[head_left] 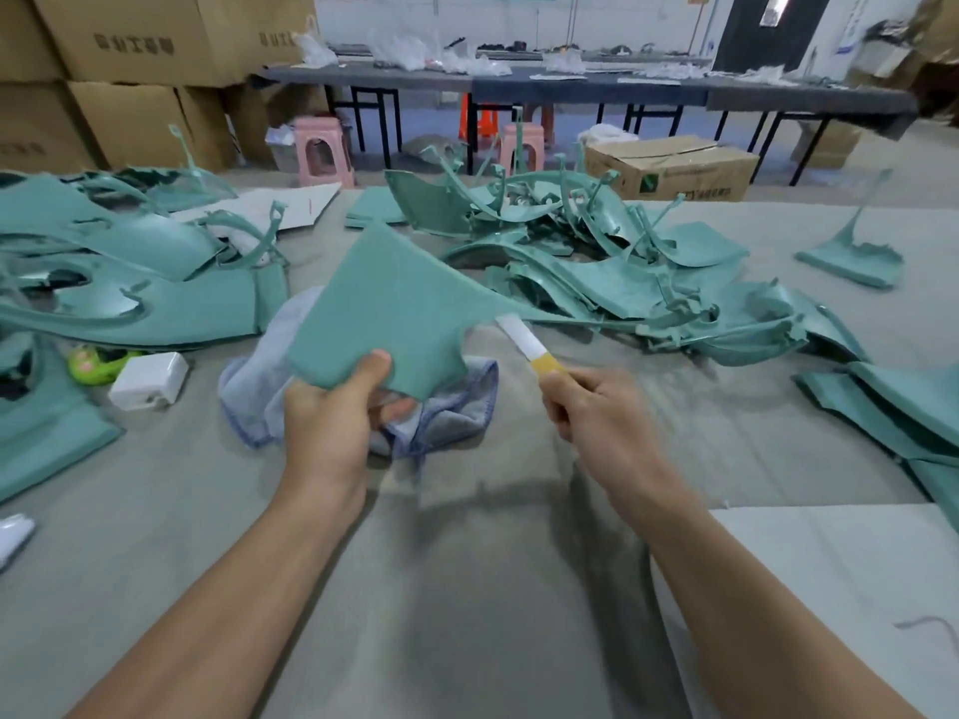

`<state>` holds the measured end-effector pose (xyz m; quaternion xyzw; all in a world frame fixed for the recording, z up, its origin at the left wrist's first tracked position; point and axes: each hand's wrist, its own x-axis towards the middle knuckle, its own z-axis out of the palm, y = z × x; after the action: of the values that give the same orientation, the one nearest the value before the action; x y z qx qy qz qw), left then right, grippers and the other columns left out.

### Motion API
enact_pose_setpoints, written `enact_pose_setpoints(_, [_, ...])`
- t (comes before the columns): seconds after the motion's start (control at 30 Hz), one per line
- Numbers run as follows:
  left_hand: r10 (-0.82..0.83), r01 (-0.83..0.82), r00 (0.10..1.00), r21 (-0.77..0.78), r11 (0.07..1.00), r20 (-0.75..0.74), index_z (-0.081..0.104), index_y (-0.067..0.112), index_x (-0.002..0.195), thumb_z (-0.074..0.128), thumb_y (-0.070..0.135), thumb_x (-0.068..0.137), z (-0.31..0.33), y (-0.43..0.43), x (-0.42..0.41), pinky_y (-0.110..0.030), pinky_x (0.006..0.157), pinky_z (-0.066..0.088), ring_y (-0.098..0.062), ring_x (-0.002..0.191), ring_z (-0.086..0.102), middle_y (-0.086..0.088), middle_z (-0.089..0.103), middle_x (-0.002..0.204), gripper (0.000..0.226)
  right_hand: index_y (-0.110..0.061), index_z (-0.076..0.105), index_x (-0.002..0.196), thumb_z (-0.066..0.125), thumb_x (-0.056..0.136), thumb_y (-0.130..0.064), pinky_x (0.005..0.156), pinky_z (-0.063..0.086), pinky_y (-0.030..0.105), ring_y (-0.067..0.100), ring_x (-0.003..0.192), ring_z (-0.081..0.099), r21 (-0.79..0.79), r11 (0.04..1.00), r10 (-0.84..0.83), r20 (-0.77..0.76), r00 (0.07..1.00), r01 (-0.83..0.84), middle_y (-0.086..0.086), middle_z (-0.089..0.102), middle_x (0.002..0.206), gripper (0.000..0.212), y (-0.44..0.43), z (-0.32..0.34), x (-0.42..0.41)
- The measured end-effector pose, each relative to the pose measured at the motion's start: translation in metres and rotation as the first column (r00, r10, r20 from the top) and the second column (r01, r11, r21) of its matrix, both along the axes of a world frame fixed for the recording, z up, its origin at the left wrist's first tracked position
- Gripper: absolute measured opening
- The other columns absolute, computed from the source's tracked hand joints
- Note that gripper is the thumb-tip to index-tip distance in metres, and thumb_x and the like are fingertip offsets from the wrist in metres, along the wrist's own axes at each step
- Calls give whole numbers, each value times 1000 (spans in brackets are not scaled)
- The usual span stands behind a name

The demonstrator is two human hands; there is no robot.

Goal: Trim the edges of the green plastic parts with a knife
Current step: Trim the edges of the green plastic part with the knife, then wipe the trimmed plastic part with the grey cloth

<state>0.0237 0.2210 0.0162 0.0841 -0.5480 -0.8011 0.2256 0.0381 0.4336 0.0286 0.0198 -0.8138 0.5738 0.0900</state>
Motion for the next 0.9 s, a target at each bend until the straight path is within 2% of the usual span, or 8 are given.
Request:
enact_pose_setpoints(0.13, [152, -156, 986, 58, 986, 69, 71, 14, 94, 70, 8, 89, 8, -22, -7, -26, 50, 56, -19, 61, 72, 1, 77, 80, 7, -9, 39, 54, 56, 78, -41, 51, 24, 37, 14, 48, 29, 85, 995, -55, -60, 997, 60, -3, 33, 49, 44, 22, -3, 4])
enact_pose_setpoints(0.23, [228, -235, 971, 122, 964, 71, 70, 14, 86, 70, 7, 85, 15, -38, -10, -26, 48, 54, -19, 57, 68, 0, 76, 76, 8, -4, 54, 61, 54, 85, -51, 51, 37, 38, 29, 48, 46, 495, 860, -161, 27, 987, 127, 0, 49, 47, 53, 27, -2, 5])
enact_pose_setpoints(0.3, [268, -282, 958, 186, 941, 100, 70, 14, 80, 68, 6, 80, 17, -48, -12, -28, 50, 54, -20, 61, 68, 1, 75, 74, 9, -15, 73, 84, 52, 93, -51, 71, 48, 38, 27, 73, 64, 746, 641, -277, 8, 961, 178, 2, 75, 77, 42, 26, -1, 8])
enact_pose_setpoints(0.37, [280, -305, 951, 231, 924, 134, 70, 14, 80, 67, 7, 78, 18, -58, -15, -34, 61, 58, -19, 72, 73, 5, 77, 78, 8, -23, 66, 129, 56, 95, -43, 100, 40, 42, 30, 111, 64, 795, 533, -345, -106, 932, 288, 5, 74, 118, 41, 18, 6, 13])
enact_pose_setpoints(0.47, [262, -300, 939, 164, 940, 221, 69, 16, 78, 68, 13, 78, 16, -69, -19, -29, 59, 56, -15, 69, 72, 11, 74, 69, 3, -19, 62, 135, 64, 91, -29, 104, 39, 40, 28, 123, 57, 624, 704, -199, -284, 938, 338, 4, 68, 129, 45, -13, 14, 16])
enact_pose_setpoints(0.57, [176, -223, 956, 188, 957, 236, 69, 13, 80, 69, 9, 84, 17, -74, -22, -26, 50, 54, -11, 59, 71, 9, 74, 66, 6, -25, 63, 134, 64, 93, -29, 99, 36, 28, 17, 124, 53, 572, 815, 6, -168, 986, 92, -4, 63, 133, 41, -60, 14, 3])
enact_pose_setpoints(0.73, [102, -192, 954, 313, 930, 282, 74, 11, 103, 67, 11, 87, 23, -104, -21, -36, 62, 62, -25, 80, 75, -6, 78, 94, 17, -28, 51, 148, 63, 90, -28, 106, 36, 27, 18, 137, 48, 455, 880, 137, 28, 990, -135, -5, 53, 151, 59, -109, 22, -52])
enact_pose_setpoints(0.9, [-10, -82, 927, 228, 970, 376, 71, 15, 98, 66, 16, 88, 17, -129, -23, -27, 44, 51, -24, 63, 72, -7, 78, 89, 12, -38, 22, 160, 74, 81, -47, 99, 35, 23, 15, 137, 47, 402, 880, 231, 104, 967, -254, -11, 45, 156, 95, -139, 9, -92])
